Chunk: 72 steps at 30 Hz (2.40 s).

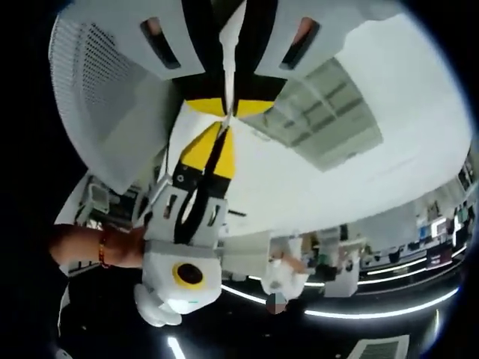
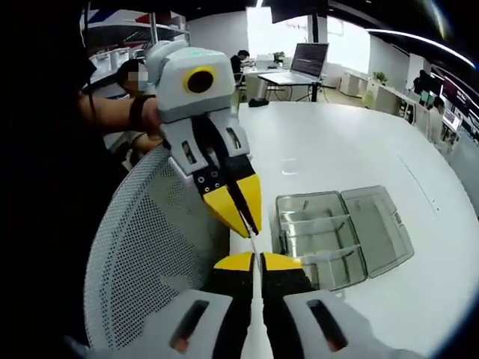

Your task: Insert the divider into the dual guide fixture by aligning both edges with the guide slots and pushing it downward to the bottom, including one-sided entry, uneven engagement, binding, and posture correction.

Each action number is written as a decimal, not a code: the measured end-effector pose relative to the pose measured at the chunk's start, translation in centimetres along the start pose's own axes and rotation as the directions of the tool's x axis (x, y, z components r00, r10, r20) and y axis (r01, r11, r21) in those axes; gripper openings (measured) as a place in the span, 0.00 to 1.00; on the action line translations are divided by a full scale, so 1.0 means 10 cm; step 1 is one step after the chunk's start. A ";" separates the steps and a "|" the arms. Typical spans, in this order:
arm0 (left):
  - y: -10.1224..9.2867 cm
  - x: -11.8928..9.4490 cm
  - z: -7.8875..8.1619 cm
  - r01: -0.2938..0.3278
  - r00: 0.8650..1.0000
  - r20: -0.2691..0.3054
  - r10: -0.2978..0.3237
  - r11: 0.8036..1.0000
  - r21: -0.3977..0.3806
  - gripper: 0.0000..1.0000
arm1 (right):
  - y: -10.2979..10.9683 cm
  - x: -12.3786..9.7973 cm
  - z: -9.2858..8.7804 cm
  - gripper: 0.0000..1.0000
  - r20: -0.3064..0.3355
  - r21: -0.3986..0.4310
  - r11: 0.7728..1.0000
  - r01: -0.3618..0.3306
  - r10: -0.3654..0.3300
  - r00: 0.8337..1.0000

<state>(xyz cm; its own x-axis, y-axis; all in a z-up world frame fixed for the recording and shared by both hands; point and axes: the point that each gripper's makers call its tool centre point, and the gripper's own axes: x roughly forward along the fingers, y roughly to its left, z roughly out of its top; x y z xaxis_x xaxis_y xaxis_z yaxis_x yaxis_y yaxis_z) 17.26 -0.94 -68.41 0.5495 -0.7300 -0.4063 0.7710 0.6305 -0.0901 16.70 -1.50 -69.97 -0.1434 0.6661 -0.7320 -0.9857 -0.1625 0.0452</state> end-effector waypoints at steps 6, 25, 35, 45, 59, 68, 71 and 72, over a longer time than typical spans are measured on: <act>-0.02 -0.02 -0.01 0.013 1.000 -0.012 -0.013 1.000 0.011 0.01 | 0.05 0.01 0.02 0.00 -0.014 -0.044 0.998 -0.033 0.032 0.999; 0.14 -0.18 -0.02 -0.081 0.997 0.012 0.081 0.996 -0.033 0.10 | -0.03 0.02 0.14 0.00 -0.081 -0.050 0.998 -0.041 0.036 0.996; 0.37 -0.32 -0.16 -0.136 0.990 -0.034 0.136 0.991 -0.010 0.19 | -0.24 0.03 0.16 0.00 -0.124 0.005 0.999 0.032 -0.032 0.992; 0.47 -0.32 -0.13 -0.137 0.991 -0.008 0.137 0.990 -0.018 0.24 | -0.43 0.06 0.18 0.00 -0.179 -0.001 0.998 0.062 -0.061 0.982; 0.56 -0.31 -0.18 -0.151 0.988 0.005 0.152 0.987 -0.051 0.35 | -0.68 0.13 0.14 0.00 -0.218 0.005 0.997 0.079 -0.076 0.973; 0.66 -0.38 -0.19 -0.203 0.978 0.027 0.207 0.973 -0.112 0.43 | -0.80 0.19 0.14 0.00 -0.230 -0.055 0.995 0.081 -0.091 0.969; 0.68 -0.39 -0.22 -0.208 0.977 0.019 0.212 0.971 -0.119 0.44 | -0.82 0.21 0.13 0.00 -0.224 -0.055 0.996 0.073 -0.084 0.971; 0.68 -0.39 -0.22 -0.211 0.977 0.017 0.214 0.970 -0.121 0.45 | -0.83 0.21 0.12 0.00 -0.223 -0.051 0.996 0.074 -0.083 0.971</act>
<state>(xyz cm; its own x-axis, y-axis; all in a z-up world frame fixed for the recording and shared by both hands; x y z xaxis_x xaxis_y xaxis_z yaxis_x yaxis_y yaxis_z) 19.65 6.77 -69.49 0.7075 -0.5823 -0.4004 0.5929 0.7974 -0.1119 24.44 2.15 -71.03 -0.0375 0.4982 -0.8662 -0.9878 -0.1497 -0.0433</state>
